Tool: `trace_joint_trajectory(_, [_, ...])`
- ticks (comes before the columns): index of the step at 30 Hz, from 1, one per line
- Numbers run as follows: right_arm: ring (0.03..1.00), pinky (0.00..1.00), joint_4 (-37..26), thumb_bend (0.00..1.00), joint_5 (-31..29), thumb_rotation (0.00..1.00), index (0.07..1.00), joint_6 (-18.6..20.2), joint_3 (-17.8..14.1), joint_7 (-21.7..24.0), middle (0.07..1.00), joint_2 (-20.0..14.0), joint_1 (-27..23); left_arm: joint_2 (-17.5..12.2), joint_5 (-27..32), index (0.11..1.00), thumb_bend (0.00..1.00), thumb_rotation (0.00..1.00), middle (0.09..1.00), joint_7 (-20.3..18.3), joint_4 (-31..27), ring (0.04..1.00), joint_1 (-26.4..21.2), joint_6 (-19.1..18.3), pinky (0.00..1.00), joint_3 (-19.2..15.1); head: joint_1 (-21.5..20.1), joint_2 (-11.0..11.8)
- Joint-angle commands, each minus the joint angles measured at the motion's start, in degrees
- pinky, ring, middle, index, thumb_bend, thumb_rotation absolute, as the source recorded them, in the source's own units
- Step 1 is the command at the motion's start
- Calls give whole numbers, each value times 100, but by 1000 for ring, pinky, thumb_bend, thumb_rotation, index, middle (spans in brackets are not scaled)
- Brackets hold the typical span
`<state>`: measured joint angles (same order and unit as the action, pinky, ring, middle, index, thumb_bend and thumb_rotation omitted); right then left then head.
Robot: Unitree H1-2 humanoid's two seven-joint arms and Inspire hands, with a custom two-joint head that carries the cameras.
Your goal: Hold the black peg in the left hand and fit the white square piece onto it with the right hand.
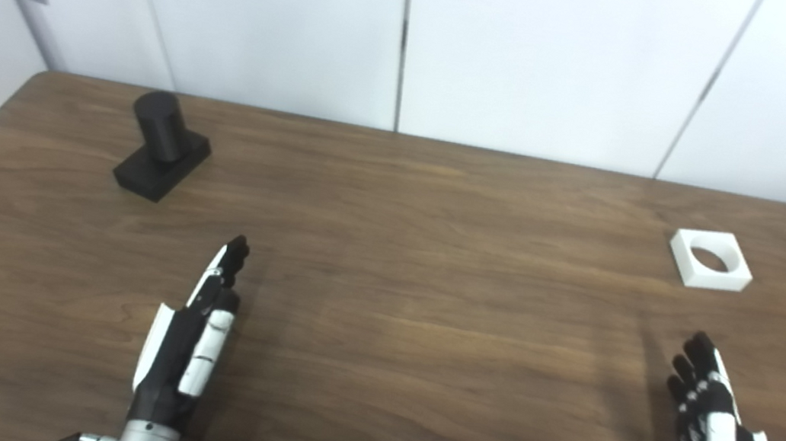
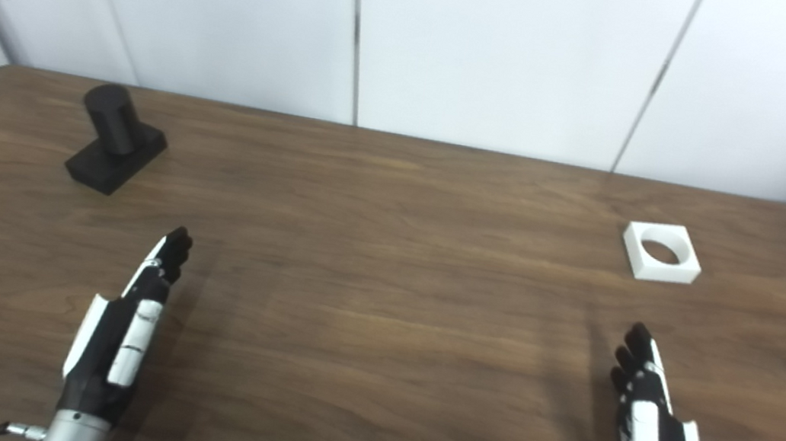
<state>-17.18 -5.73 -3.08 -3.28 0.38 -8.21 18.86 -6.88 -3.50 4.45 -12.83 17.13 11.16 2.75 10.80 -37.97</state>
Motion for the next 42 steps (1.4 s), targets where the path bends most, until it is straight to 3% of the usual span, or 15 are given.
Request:
trace_joint_trajectory(1, [977,991,-33,530,-96,1000,980,-260,-79,57,983,21,-108,402,-64,972,598,949,976,63,152,983,15,129,994,90,78,50])
trace_joint_trajectory(12, [1000,1000,227,537,-430,1000,989,-380,-191,266,996,-77,-158,535,-111,955,587,912,972,101,355,995,5,189,1000,302,829,551])
trace_joint_trajectory(17, [996,1000,393,620,-472,1000,986,-491,-247,396,994,-110,-190,593,-86,954,593,888,974,151,556,1000,-31,363,1000,364,1044,753])
trace_joint_trajectory(20, [991,1000,323,637,-269,1000,967,-364,-280,292,985,-48,-184,633,-157,950,602,896,976,219,645,1000,-59,422,1000,381,1071,818])
trace_joint_trajectory(24, [972,995,359,592,-148,1000,922,-363,-312,231,955,4,-184,647,-222,950,613,906,975,270,681,1000,-70,439,1000,423,1122,844])
trace_joint_trajectory(39, [953,961,480,624,-206,1000,908,-528,-306,269,940,64,-204,597,-343,960,567,907,975,401,840,992,-98,645,1000,446,1078,921])
trace_joint_trajectory(42, [956,970,429,633,-238,1000,915,-502,-293,269,944,90,-171,562,-618,964,549,799,973,465,671,983,-40,437,984,425,1079,937])
